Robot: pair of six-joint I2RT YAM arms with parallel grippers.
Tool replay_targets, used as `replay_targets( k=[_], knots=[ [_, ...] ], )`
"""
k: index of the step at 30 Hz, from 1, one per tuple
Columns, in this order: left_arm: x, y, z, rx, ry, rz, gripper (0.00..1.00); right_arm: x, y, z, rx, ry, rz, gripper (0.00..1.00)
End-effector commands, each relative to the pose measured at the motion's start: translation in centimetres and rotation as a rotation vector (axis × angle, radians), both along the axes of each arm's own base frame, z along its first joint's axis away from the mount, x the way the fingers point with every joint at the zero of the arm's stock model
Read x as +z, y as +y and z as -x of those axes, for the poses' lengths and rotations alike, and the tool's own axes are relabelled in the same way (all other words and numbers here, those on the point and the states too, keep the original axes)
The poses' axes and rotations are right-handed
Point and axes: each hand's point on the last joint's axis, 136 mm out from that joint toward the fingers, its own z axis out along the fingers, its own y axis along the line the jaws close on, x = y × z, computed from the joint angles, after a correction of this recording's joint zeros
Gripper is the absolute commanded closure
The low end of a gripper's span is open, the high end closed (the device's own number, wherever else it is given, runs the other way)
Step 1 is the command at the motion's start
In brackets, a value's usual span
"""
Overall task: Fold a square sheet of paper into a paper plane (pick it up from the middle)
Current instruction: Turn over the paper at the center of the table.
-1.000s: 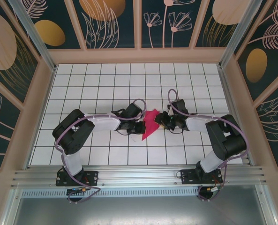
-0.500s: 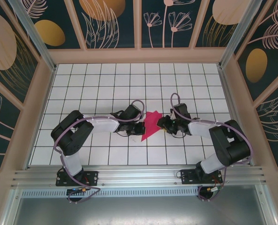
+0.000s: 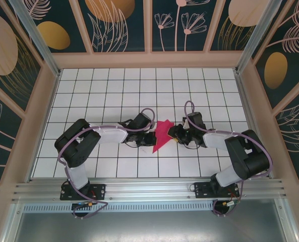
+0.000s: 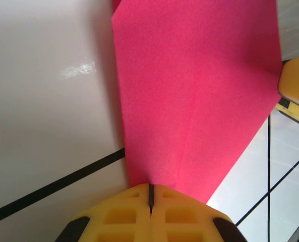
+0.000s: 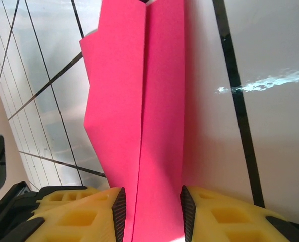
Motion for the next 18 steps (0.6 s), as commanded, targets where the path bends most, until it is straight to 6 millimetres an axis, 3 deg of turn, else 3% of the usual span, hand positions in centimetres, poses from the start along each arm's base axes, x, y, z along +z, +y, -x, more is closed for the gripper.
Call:
replay_targets(
  k=[1,18],
  knots=[
    [-3.3,2.5,4.5,-0.026,0.172,-0.107,0.98,1.0,0.7,-0.6,0.007,-0.029,-0.042,0.63],
    [-2.5,1.1,4.4,0.004,0.183,0.004,0.96,0.7,3.5,-0.9,0.103,-0.063,-0.097,0.65]
  ],
)
